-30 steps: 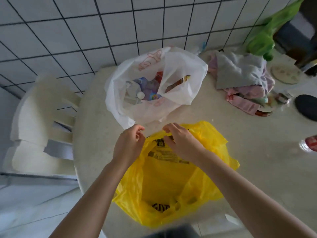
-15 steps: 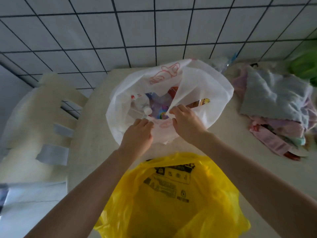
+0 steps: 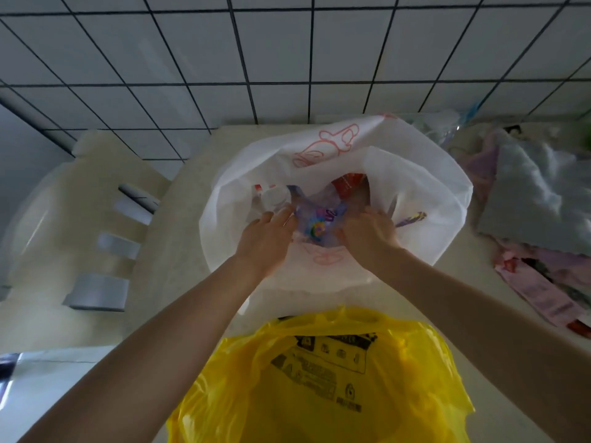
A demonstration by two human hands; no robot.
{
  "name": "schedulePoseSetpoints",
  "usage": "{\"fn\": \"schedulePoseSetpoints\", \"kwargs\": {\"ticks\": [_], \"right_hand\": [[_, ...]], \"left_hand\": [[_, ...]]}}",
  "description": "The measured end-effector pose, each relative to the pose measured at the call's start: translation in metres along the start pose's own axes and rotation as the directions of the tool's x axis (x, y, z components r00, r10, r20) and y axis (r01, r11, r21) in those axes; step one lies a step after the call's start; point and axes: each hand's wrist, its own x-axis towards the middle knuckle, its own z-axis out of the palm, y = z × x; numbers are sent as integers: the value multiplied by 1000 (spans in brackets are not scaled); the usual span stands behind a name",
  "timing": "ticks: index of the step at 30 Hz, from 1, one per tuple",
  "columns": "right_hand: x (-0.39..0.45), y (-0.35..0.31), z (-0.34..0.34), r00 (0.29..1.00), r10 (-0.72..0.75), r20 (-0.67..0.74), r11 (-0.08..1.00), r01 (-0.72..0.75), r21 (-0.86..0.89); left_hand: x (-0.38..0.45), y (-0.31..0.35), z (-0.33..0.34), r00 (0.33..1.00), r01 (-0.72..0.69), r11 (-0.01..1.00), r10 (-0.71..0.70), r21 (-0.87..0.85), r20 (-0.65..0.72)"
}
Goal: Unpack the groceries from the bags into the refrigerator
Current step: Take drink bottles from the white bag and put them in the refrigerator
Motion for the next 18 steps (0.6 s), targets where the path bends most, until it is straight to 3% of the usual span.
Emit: {"fn": "schedulePoseSetpoints", "kwargs": {"ticks": [5,8,13,18], "right_hand": [[-11,8,6,995,55,85,981,-37,-192],[-13,4,9,991,112,75,968,-91,-236],[-12,5,23,993,88,73,943,-59,-329],[-9,4,36,992,96,79,932,-62,-357]], "left_hand": [[11,4,7,999,18,1000,-19,24,30],[18,3,5,999,34,999,-34,20,27],[29,2,1,999,37,999,-39,36,38],[32,-1,-1,999,-35,985,28,171,41]]}}
